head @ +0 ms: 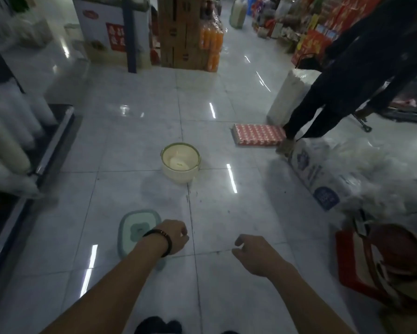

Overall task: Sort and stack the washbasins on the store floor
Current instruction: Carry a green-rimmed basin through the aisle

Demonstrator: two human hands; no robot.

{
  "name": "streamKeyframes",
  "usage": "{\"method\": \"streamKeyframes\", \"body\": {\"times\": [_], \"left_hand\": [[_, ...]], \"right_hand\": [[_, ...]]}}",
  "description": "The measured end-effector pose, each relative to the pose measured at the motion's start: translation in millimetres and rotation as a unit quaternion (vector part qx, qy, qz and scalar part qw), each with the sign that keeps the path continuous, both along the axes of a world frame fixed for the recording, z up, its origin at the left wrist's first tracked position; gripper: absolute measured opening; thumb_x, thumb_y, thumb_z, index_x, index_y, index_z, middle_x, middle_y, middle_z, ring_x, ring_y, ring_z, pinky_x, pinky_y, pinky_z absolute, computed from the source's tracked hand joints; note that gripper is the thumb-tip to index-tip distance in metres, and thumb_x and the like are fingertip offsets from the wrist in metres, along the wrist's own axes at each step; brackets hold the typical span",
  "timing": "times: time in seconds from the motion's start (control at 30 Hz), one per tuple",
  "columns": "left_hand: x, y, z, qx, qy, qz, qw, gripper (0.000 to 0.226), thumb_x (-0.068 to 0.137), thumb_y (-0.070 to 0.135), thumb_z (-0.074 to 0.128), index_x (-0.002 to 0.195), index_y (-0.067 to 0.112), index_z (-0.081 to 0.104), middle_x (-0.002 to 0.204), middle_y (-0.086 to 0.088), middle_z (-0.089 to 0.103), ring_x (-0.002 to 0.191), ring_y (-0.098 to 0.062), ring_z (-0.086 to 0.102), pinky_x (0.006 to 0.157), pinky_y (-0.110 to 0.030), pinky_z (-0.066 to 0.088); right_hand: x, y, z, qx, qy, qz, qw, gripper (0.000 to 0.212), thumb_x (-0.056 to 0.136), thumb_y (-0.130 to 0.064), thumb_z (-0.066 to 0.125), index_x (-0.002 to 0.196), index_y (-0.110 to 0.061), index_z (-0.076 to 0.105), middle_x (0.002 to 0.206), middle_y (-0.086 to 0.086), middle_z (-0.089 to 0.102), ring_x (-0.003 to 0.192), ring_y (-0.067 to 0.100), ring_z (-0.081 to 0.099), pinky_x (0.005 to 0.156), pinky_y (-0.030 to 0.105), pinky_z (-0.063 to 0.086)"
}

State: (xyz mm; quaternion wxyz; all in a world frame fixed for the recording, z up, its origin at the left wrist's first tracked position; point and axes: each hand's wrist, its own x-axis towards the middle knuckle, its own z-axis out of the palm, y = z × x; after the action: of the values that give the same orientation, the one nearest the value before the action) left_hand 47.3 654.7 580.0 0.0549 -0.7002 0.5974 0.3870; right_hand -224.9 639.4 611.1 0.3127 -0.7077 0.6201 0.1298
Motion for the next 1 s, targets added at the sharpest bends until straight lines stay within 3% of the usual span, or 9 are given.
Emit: {"method": "streamKeyframes", "body": {"times": [0.17, 0.4, 0.63, 0.73, 0.83, 0.93, 1.0], "left_hand": [[13.0, -119.5, -18.0, 0.027, -0.008, 0.037, 0.999, 0.038, 0.102, 0.046, 0.053, 0.131, 0.024, 0.064, 0.133, 0.0, 0.064, 0.117, -0.019, 0.062, 0.102, -0.032, 0.051], [48.6, -275.4, -44.6, 0.049, 0.0, 0.177, 0.983, 0.031, 0.1, 0.044, 0.059, 0.123, 0.025, 0.066, 0.127, 0.0, 0.065, 0.103, -0.015, 0.058, 0.093, -0.028, 0.051], [110.8, -419.2, -68.5, 0.068, 0.073, 0.284, 0.954, 0.025, 0.097, 0.042, 0.064, 0.115, 0.025, 0.07, 0.109, 0.002, 0.068, 0.095, -0.015, 0.064, 0.089, -0.031, 0.056], [153.6, -497.4, -99.9, 0.07, 0.108, 0.307, 0.943, 0.029, 0.098, 0.043, 0.064, 0.118, 0.024, 0.068, 0.11, 0.001, 0.069, 0.097, -0.017, 0.067, 0.092, -0.036, 0.058], [204.4, -575.5, -142.1, 0.083, 0.141, 0.325, 0.931, 0.034, 0.098, 0.045, 0.062, 0.125, 0.024, 0.064, 0.114, 0.001, 0.066, 0.1, -0.017, 0.065, 0.084, -0.03, 0.055], [251.5, -648.2, -201.3, 0.11, 0.162, 0.36, 0.912, 0.036, 0.099, 0.046, 0.06, 0.127, 0.025, 0.061, 0.119, 0.0, 0.065, 0.103, -0.021, 0.065, 0.088, -0.035, 0.057], [278.8, -691.3, -248.9, 0.135, 0.187, 0.4, 0.887, 0.031, 0.1, 0.046, 0.058, 0.123, 0.025, 0.06, 0.121, -0.003, 0.064, 0.103, -0.024, 0.065, 0.091, -0.043, 0.059]], "right_hand": [[-5.3, -144.0, -29.5, 0.035, -0.032, 0.003, 0.999, 0.043, 0.105, -0.049, 0.057, 0.136, -0.02, 0.062, 0.126, 0.003, 0.068, 0.097, 0.014, 0.06, 0.083, 0.024, 0.045], [26.8, -370.7, -78.3, 0.069, -0.08, 0.05, 0.993, 0.043, 0.105, -0.046, 0.059, 0.135, -0.016, 0.065, 0.133, 0.008, 0.066, 0.101, 0.016, 0.058, 0.085, 0.024, 0.048], [105.2, -551.5, -108.8, 0.128, -0.047, 0.08, 0.987, 0.042, 0.105, -0.045, 0.059, 0.131, -0.014, 0.068, 0.136, 0.008, 0.064, 0.121, 0.025, 0.062, 0.095, 0.03, 0.048], [146.7, -621.3, -141.1, 0.159, -0.047, 0.041, 0.985, 0.04, 0.103, -0.046, 0.062, 0.128, -0.015, 0.068, 0.129, 0.008, 0.067, 0.114, 0.025, 0.066, 0.092, 0.034, 0.054], [183.2, -683.0, -184.4, 0.187, -0.041, -0.035, 0.981, 0.033, 0.102, -0.045, 0.062, 0.119, -0.018, 0.067, 0.118, 0.006, 0.07, 0.106, 0.024, 0.07, 0.088, 0.036, 0.058], [219.4, -737.5, -235.2, 0.211, -0.06, -0.158, 0.963, 0.027, 0.102, -0.039, 0.063, 0.113, -0.015, 0.066, 0.096, 0.007, 0.07, 0.077, 0.022, 0.068, 0.062, 0.031, 0.052], [242.5, -774.0, -280.1, 0.222, -0.076, -0.212, 0.949, 0.027, 0.104, -0.036, 0.061, 0.115, -0.012, 0.066, 0.09, 0.01, 0.07, 0.069, 0.022, 0.064, 0.058, 0.03, 0.048]]}}
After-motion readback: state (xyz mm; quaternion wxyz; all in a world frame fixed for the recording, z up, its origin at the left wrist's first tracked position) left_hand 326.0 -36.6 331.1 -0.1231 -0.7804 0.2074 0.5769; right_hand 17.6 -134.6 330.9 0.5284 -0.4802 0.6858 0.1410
